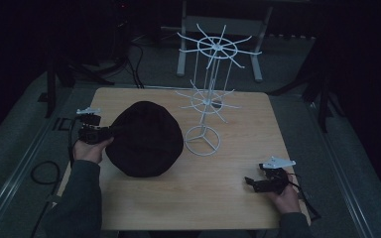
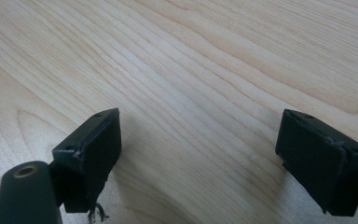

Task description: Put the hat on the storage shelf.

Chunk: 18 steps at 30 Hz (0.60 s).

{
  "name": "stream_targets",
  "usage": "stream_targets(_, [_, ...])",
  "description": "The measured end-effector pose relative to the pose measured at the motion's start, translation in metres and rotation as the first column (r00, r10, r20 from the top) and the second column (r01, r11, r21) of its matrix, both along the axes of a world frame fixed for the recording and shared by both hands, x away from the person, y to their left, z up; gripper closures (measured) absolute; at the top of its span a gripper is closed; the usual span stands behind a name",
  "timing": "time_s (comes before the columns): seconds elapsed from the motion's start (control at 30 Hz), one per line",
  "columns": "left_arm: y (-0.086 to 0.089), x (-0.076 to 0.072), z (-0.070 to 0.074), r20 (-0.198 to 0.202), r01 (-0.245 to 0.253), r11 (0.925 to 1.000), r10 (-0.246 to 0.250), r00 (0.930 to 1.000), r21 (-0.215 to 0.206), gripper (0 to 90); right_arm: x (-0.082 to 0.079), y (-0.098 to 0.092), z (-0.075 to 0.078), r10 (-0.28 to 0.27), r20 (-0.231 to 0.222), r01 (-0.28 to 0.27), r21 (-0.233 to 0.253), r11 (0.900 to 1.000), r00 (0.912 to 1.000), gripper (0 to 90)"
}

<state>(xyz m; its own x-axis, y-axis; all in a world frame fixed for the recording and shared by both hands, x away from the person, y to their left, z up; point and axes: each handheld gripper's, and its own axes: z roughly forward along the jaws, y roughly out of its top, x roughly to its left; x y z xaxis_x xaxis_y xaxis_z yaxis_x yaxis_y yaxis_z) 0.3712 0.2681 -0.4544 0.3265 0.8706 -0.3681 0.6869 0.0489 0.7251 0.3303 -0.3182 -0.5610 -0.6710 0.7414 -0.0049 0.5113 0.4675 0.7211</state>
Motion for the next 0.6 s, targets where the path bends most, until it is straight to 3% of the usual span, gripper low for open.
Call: stream_targets(0.6, [0.004, -0.006, 0.017, 0.041, -0.004, 0.9980, 0.007, 0.9991, -0.063, 76.3, 0.000, 0.000, 0.000, 0.000, 0.002, 0.000, 0.000, 1.000, 1.0000, 14.0])
